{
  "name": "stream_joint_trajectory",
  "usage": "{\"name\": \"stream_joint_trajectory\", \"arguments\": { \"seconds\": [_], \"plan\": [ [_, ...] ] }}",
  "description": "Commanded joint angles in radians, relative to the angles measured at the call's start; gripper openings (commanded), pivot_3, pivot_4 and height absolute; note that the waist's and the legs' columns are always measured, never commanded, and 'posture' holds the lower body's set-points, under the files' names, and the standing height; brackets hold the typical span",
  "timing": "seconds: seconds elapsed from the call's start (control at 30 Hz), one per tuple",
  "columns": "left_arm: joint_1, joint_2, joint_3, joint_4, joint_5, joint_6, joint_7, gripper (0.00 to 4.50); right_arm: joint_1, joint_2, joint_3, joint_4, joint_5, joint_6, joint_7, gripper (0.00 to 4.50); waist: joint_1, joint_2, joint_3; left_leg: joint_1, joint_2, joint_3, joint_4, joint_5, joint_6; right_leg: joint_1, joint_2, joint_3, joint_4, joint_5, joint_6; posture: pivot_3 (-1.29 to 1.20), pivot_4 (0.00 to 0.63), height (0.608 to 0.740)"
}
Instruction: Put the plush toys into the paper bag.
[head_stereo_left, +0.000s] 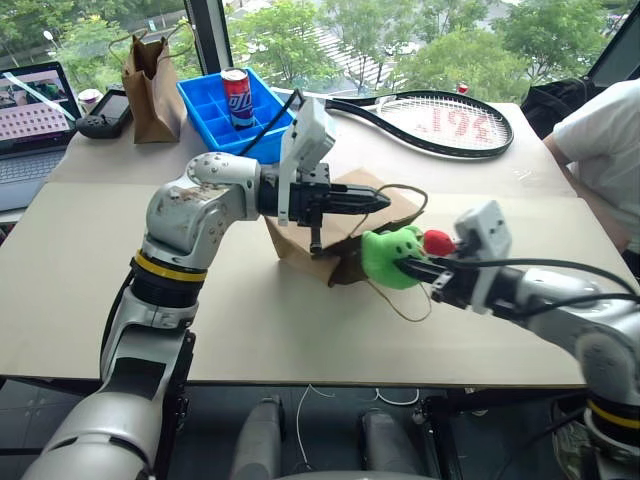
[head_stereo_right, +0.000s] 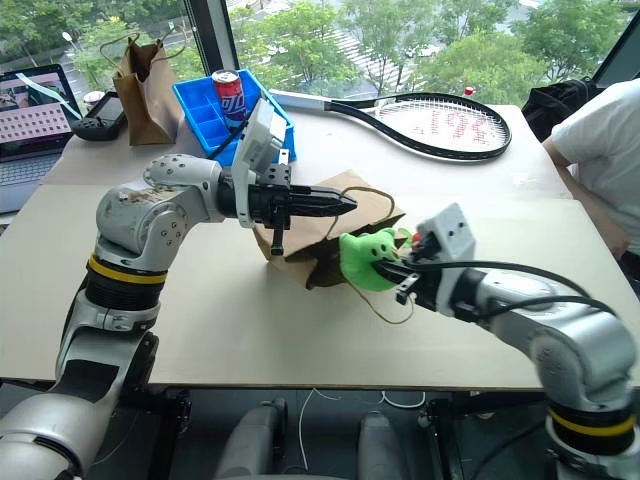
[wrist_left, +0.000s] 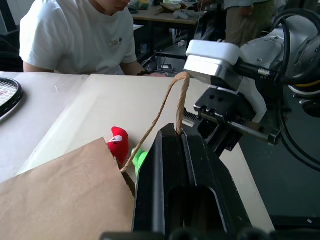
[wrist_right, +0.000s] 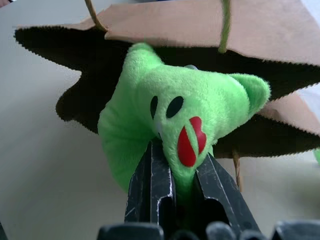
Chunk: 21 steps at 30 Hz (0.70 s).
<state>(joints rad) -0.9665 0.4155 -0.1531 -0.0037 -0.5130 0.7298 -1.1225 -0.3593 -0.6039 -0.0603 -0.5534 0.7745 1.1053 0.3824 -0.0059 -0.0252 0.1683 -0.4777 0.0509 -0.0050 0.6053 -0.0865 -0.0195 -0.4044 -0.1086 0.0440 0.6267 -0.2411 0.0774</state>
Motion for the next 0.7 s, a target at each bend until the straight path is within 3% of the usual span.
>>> {"name": "stream_joint_trajectory", "arguments": {
  "seconds": [0.03,0.23,0.6,0.67,0.7],
  "plan": [
    [-0.015,-0.006,0.02,-0.053,-0.035,0.025,0.018,0.0,-0.061,0.071,0.077,0.045,-0.077,-0.05,-0.051,0.05,0.003,0.0,0.0,-0.001,0.0,0.0,0.0,0.0,0.0,-0.001,0.0,0.0,0.0,0.0,0.0,0.0,0.15,0.74],
    [0.001,-0.02,0.027,-0.1,-0.068,0.069,0.055,0.0,-0.107,0.165,0.168,0.16,-0.179,-0.142,-0.04,0.05,-0.001,0.0,0.0,0.0,0.0,0.0,0.0,0.0,0.0,-0.001,0.0,0.0,0.002,0.0,0.0,0.0,0.15,0.74],
    [0.0,-0.013,0.034,-0.098,-0.07,0.07,0.087,0.0,-0.119,0.414,0.107,0.383,-0.21,-0.384,-0.013,0.05,-0.009,0.0,0.0,0.001,0.001,0.0,-0.001,0.0,0.0,-0.001,0.001,-0.001,0.003,0.004,0.006,0.0,0.15,0.74],
    [-0.001,-0.012,0.035,-0.095,-0.068,0.067,0.091,0.0,-0.109,0.427,0.103,0.382,-0.212,-0.392,-0.006,0.95,-0.008,0.0,0.0,0.001,0.001,0.0,-0.001,0.0,0.0,-0.001,0.001,-0.001,0.003,0.004,0.006,0.0,0.15,0.74],
    [-0.002,-0.012,0.036,-0.092,-0.066,0.064,0.095,0.0,-0.094,0.416,0.108,0.367,-0.217,-0.387,0.003,1.04,-0.007,0.0,0.0,0.0,0.001,0.0,-0.001,0.0,0.0,-0.001,0.001,-0.001,0.003,0.004,0.006,0.0,0.15,0.74]
  ]
}}
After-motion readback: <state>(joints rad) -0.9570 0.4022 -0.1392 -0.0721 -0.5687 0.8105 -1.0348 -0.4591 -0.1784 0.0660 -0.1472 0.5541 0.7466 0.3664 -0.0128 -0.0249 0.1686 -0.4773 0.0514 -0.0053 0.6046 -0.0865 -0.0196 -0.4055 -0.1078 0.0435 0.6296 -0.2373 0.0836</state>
